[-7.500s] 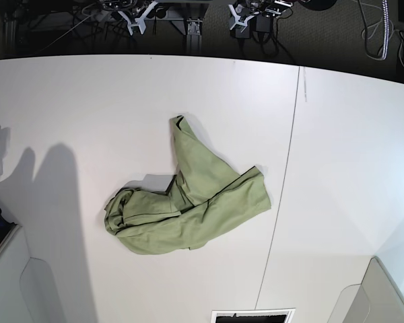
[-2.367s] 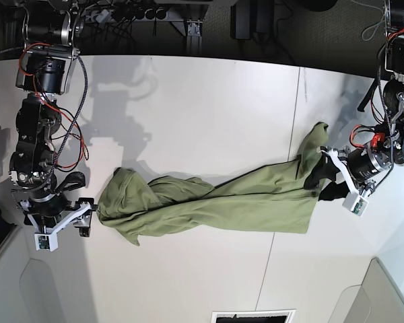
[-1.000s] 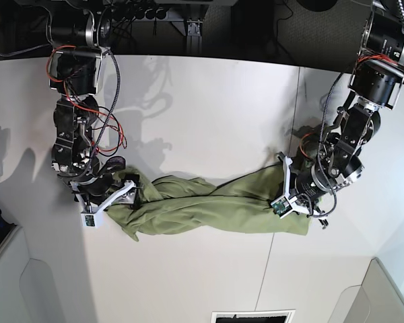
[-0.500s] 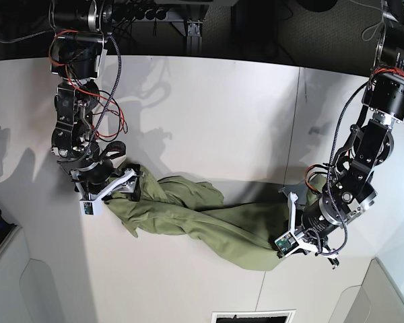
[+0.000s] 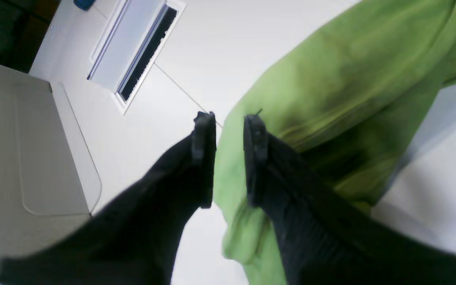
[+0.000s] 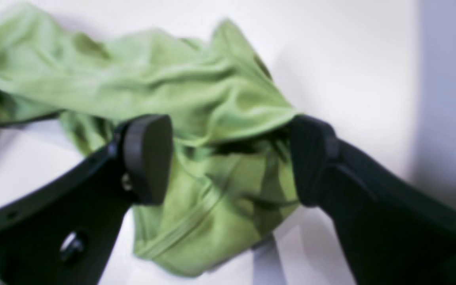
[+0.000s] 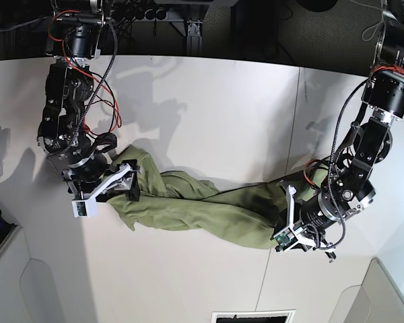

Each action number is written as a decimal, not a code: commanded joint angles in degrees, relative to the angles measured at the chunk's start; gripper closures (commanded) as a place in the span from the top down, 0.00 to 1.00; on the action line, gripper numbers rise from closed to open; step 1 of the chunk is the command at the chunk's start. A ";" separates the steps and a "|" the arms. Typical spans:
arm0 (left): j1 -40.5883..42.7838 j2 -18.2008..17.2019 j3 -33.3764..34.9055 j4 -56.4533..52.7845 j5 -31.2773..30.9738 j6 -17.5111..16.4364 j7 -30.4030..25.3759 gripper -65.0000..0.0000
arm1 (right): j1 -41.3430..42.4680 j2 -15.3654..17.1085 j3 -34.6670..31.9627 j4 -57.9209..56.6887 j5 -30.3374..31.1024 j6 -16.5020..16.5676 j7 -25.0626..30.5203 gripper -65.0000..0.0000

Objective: Layout the t-shirt on the table in an organized manner, then fold the t-shirt properly
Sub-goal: 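Drag the shirt with both grippers, spreading it across the table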

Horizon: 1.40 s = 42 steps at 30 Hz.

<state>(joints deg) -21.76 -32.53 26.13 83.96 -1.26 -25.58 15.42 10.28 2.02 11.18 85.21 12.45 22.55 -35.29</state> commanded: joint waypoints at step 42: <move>-12.55 3.96 -0.63 -9.05 -0.22 5.86 -0.35 0.00 | -12.61 0.48 -0.90 5.01 0.61 2.38 -6.10 0.00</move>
<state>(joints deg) -32.29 -28.10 26.06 74.17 -1.52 -20.43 16.27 -2.63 1.96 10.20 89.80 14.39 25.28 -39.92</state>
